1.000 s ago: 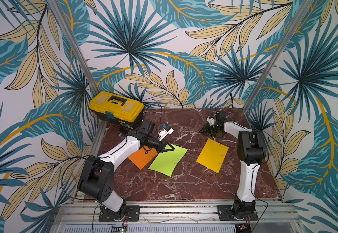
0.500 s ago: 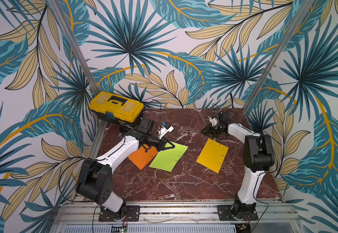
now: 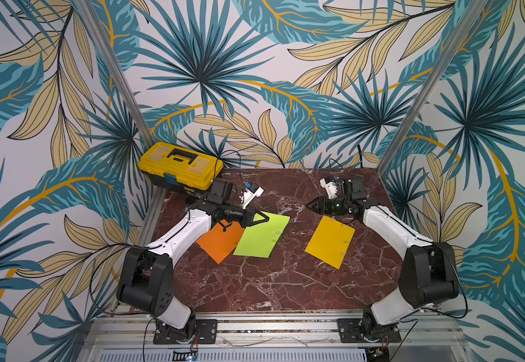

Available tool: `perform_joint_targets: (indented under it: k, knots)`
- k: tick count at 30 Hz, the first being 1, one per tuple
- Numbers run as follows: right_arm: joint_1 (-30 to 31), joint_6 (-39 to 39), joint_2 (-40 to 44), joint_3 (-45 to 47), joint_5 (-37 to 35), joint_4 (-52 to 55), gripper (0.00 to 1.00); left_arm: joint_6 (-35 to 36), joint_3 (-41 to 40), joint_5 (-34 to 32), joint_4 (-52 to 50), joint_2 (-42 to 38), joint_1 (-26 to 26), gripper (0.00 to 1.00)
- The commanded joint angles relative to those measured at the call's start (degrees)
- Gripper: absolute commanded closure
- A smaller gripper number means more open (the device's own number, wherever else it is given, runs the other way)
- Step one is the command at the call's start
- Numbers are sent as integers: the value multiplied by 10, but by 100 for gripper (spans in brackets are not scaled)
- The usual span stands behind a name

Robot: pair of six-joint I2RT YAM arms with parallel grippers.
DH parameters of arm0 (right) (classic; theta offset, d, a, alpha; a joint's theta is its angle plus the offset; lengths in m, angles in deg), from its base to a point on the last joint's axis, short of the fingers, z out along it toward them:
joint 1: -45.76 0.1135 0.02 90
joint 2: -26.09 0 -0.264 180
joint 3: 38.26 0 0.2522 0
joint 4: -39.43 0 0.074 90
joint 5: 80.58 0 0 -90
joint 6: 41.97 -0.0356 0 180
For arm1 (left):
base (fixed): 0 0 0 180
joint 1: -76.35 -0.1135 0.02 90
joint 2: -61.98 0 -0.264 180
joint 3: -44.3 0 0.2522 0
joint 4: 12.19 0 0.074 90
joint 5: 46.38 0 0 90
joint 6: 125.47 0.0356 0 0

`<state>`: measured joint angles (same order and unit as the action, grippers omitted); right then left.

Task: Unclip the paperclips from the documents
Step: Adjust the document.

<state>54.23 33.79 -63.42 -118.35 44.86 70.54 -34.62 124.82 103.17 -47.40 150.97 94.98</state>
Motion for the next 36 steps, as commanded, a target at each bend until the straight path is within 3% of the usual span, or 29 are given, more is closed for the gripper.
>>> perform_joint_targets:
  k: [1, 8, 19, 30, 36]
  knots:
    - [17, 32, 39, 26, 24, -41, 55, -37, 13, 22, 54, -6, -1, 100]
    - [23, 47, 107, 100, 90, -149, 39, -35, 55, 63, 70, 22, -7, 100]
    - [46, 89, 145, 164, 158, -207, 36, -45, 123, 150, 92, 102, -13, 100]
    - [58, 132, 94, 124, 180, -178, 36, -47, 108, 164, 107, 88, -1, 100]
    - [59, 120, 100, 119, 213, -212, 37, -50, 106, 173, 107, 83, 3, 100]
